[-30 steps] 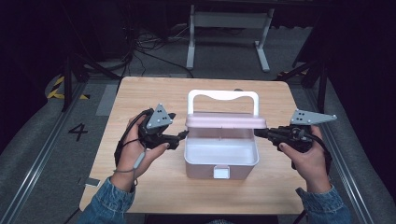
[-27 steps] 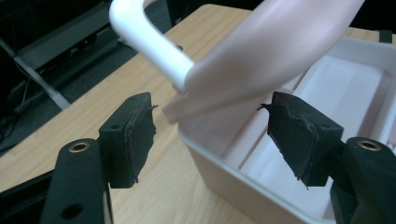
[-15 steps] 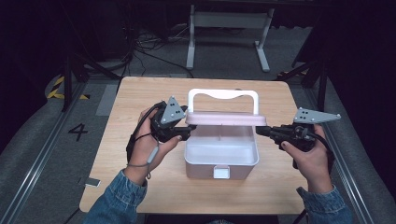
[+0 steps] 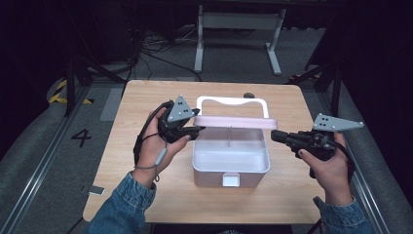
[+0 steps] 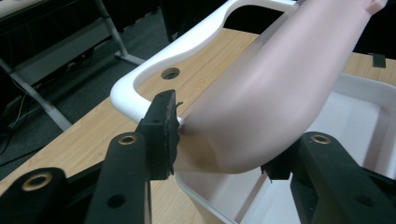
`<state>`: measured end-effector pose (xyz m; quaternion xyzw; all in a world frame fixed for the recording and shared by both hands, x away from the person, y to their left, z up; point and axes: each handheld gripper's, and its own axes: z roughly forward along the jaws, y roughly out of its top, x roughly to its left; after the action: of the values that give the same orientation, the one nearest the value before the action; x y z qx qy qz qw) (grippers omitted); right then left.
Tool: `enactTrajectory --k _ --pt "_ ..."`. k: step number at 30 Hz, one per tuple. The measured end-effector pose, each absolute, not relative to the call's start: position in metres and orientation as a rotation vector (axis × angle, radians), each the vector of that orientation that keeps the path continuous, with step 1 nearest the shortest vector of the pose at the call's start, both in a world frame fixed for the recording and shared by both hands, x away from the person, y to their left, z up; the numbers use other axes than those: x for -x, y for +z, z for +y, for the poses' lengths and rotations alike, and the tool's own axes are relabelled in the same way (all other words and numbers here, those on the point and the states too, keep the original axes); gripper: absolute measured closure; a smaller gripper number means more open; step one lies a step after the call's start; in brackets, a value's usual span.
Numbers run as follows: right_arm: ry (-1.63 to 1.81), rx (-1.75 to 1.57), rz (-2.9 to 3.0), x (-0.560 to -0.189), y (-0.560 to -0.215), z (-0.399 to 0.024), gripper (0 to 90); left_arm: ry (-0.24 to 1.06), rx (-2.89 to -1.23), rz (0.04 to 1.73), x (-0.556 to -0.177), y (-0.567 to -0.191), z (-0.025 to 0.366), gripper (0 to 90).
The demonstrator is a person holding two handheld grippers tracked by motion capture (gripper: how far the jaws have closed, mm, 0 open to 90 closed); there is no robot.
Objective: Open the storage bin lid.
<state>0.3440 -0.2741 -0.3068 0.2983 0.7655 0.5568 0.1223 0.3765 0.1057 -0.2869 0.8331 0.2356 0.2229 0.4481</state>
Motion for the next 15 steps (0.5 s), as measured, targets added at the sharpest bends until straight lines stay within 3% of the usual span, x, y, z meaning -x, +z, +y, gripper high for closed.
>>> enactTrajectory --k 6,10,15 --pt "1.567 -0.874 2.218 -0.337 -0.304 -0.281 86.3 0.522 -2.055 0.585 -0.385 -0.282 0.106 58.4" --pt "1.524 -0.871 2.203 -0.333 -0.302 -0.290 78.1 0.500 -2.049 0.583 -0.392 -0.279 0.105 58.0" --pt "1.506 -0.891 2.187 -0.330 -0.302 -0.298 74.2 0.474 -2.051 0.571 -0.401 -0.276 0.101 55.7"
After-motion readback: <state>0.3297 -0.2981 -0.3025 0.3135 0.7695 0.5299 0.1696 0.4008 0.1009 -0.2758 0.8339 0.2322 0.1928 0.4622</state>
